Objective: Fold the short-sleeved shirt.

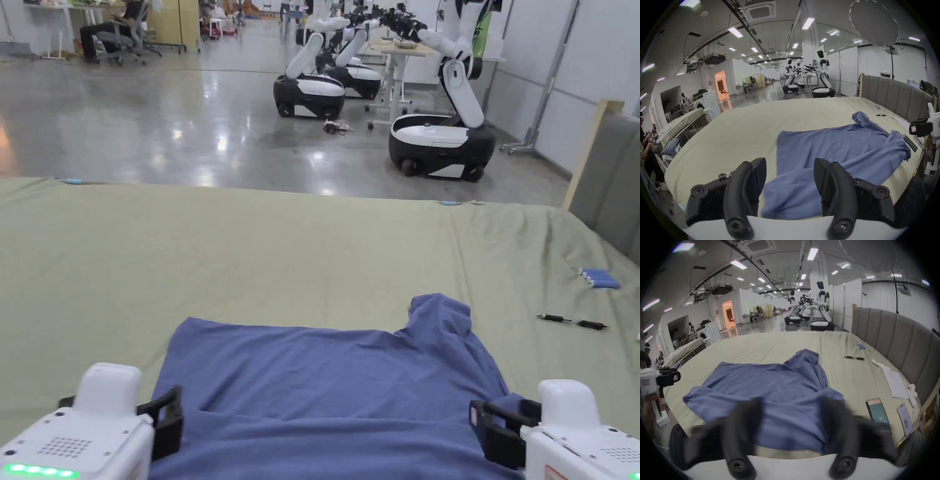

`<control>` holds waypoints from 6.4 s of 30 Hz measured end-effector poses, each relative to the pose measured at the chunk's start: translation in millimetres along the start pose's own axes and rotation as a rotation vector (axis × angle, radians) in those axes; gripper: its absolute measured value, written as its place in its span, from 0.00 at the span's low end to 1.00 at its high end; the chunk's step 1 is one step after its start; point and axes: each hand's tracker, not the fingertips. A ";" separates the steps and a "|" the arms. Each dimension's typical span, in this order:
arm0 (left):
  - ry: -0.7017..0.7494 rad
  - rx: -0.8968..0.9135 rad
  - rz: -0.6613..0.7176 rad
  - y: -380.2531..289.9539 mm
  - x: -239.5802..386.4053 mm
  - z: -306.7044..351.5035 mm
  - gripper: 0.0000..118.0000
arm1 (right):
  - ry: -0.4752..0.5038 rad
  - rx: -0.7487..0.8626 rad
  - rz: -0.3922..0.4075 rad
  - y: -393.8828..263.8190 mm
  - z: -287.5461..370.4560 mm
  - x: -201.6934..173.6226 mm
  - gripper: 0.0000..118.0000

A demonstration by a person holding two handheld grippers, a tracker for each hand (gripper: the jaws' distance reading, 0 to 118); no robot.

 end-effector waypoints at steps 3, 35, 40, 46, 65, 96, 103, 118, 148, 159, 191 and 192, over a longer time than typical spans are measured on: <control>-0.033 -0.054 -0.007 -10.9 3.4 -35.2 0.03 | -0.019 -0.013 0.016 0.0 -23.5 -13.8 0.04; 0.024 -0.314 -0.174 48.6 -19.4 -283.2 0.05 | -0.125 -0.395 -0.162 95.4 -274.0 121.4 0.80; 0.020 -0.276 -0.147 62.4 -15.4 -258.9 0.05 | -0.172 -0.537 -0.192 86.7 -324.6 134.6 0.69; 0.006 -0.270 -0.112 73.2 -30.9 -250.8 0.05 | -0.156 -0.464 -0.062 98.8 -294.7 112.9 0.02; -0.048 -0.081 -0.046 32.0 -65.6 0.8 0.05 | -0.033 -0.164 -0.011 58.5 -2.4 85.4 0.02; -0.048 0.041 0.072 -48.1 -7.6 12.3 0.03 | 0.062 0.099 0.028 -24.8 4.8 -78.5 0.08; -0.371 -0.179 0.480 -72.6 -151.0 -3.2 0.62 | 0.071 0.057 0.040 -25.3 -3.4 -84.3 0.08; -1.012 -0.404 1.179 -153.0 -139.8 -138.4 0.60 | 0.058 0.039 0.005 -16.3 -4.6 -105.9 0.08; -0.172 -0.378 -0.046 -64.1 124.8 -116.0 0.05 | 0.046 0.016 -0.096 -38.9 4.1 -54.4 0.08; -0.508 -0.136 0.358 -20.5 35.4 -50.5 0.60 | 0.102 0.048 -0.162 -35.4 14.5 -52.4 0.08; -0.346 -0.153 0.167 -22.7 80.3 -46.0 0.11 | 0.083 0.009 -0.178 -44.7 11.3 -38.6 0.08; -0.317 -0.132 0.178 -24.6 68.9 -46.7 0.12 | 0.094 0.004 -0.182 -45.4 10.0 -43.4 0.08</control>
